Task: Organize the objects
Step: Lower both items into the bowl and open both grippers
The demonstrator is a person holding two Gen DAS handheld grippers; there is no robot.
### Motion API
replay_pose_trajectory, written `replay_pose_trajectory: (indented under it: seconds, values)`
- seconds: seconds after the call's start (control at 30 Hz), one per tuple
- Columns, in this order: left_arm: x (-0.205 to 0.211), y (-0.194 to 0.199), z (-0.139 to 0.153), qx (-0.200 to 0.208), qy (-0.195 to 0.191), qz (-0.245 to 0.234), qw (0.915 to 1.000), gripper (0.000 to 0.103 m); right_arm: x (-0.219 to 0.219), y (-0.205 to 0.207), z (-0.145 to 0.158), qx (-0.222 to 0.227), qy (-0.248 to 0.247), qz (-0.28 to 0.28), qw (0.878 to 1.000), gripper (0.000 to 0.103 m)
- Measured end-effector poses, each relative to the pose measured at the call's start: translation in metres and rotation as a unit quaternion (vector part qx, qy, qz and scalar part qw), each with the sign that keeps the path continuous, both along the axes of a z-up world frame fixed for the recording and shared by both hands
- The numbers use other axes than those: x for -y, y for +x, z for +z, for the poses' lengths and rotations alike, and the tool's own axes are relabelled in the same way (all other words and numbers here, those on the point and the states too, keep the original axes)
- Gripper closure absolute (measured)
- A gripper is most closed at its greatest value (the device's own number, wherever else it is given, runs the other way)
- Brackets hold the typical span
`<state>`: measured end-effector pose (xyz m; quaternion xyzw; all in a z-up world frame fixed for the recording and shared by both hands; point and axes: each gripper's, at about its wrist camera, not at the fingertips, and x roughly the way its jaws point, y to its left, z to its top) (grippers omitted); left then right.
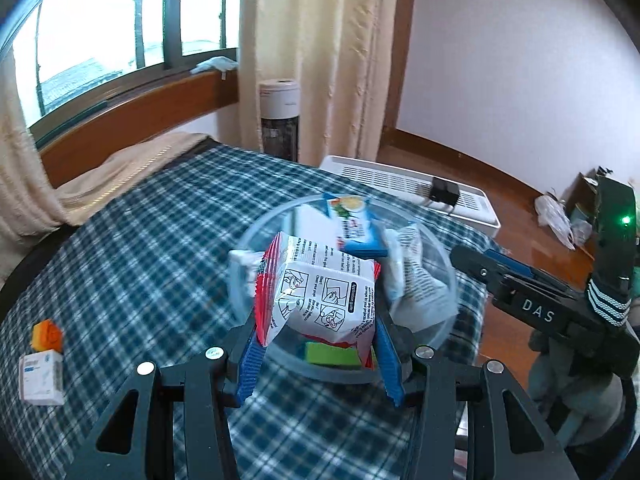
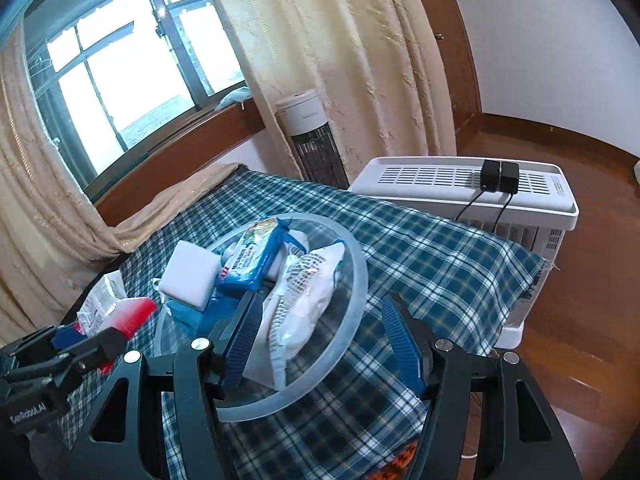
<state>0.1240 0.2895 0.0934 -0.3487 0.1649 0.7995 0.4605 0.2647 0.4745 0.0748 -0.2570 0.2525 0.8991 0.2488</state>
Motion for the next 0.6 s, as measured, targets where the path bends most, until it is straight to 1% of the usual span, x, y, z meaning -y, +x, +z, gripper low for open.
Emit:
replay_pose_trajectory:
  seconds: [0.23,0.33,0.4,0.6]
  values:
    - [-0.018,0.002,-0.007,0.01,-0.008,-0.016,0.9998,0.05,-0.009,0.002,-0.004,0.0,-0.008,-0.006,1.0,0.039]
    - [-0.023,0.001,-0.011,0.015,-0.009,-0.017,0.9997,0.041,-0.011,0.002,-0.004,0.0,-0.011,-0.007,1.0,0.039]
    - [-0.022,-0.002,-0.015,0.016,-0.015,-0.012,0.9997,0.029,-0.011,0.002,-0.004,-0.001,-0.011,-0.007,1.0,0.039]
    - [-0.01,-0.011,-0.017,0.015,-0.018,0.006,0.9997,0.028,-0.006,-0.002,-0.007,0.0,-0.015,0.001,1.0,0.039]
